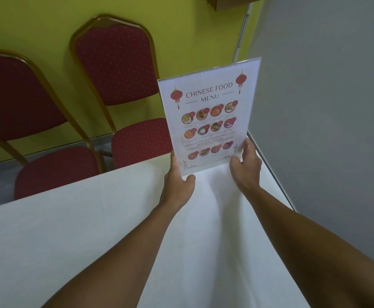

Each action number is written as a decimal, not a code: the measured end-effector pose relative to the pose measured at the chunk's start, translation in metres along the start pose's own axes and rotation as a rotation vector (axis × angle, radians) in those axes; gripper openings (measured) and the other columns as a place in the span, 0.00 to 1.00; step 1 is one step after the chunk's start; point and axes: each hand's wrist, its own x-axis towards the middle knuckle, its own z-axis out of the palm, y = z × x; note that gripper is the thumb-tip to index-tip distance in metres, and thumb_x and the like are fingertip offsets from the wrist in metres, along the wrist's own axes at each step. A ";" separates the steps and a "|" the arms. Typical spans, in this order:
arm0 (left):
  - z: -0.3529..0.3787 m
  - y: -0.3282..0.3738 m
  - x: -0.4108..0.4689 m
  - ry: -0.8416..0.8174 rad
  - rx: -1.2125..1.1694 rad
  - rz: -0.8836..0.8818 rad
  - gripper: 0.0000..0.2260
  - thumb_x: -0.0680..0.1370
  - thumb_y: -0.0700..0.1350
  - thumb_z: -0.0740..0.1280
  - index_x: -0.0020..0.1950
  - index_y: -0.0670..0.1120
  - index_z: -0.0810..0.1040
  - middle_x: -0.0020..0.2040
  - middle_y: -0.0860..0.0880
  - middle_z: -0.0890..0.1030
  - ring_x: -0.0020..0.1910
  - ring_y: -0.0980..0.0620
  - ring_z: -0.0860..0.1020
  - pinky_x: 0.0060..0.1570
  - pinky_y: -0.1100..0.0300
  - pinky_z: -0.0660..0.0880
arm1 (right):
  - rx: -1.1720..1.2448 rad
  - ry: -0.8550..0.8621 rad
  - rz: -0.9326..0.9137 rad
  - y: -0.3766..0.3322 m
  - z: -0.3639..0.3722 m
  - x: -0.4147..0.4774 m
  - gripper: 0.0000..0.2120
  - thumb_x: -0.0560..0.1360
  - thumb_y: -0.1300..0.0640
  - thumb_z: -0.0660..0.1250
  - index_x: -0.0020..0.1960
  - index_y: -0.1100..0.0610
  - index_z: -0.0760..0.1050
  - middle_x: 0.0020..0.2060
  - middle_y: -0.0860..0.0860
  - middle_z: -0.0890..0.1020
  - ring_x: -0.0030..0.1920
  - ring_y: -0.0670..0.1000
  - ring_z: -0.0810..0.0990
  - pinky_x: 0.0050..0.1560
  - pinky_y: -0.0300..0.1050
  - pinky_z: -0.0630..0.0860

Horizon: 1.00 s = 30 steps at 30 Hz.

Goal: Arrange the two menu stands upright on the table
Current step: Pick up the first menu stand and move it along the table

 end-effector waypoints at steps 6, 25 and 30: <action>0.004 0.005 0.002 -0.030 0.006 -0.004 0.41 0.73 0.42 0.61 0.79 0.64 0.42 0.68 0.59 0.75 0.54 0.63 0.74 0.39 0.71 0.71 | 0.044 -0.006 0.023 0.000 -0.006 0.008 0.25 0.70 0.58 0.65 0.59 0.33 0.71 0.49 0.26 0.78 0.49 0.26 0.77 0.38 0.23 0.73; 0.008 0.002 0.006 -0.032 0.060 -0.003 0.42 0.73 0.43 0.62 0.79 0.62 0.41 0.69 0.58 0.74 0.61 0.58 0.73 0.48 0.62 0.77 | 0.080 -0.039 -0.016 0.014 -0.012 0.020 0.25 0.67 0.52 0.61 0.62 0.38 0.75 0.55 0.37 0.83 0.54 0.38 0.82 0.46 0.33 0.79; 0.008 0.003 0.004 -0.036 0.058 -0.012 0.42 0.73 0.43 0.62 0.79 0.61 0.41 0.69 0.58 0.74 0.61 0.58 0.74 0.46 0.65 0.76 | 0.076 -0.019 0.001 0.011 -0.012 0.016 0.23 0.68 0.55 0.62 0.57 0.31 0.75 0.53 0.33 0.82 0.52 0.35 0.81 0.44 0.30 0.77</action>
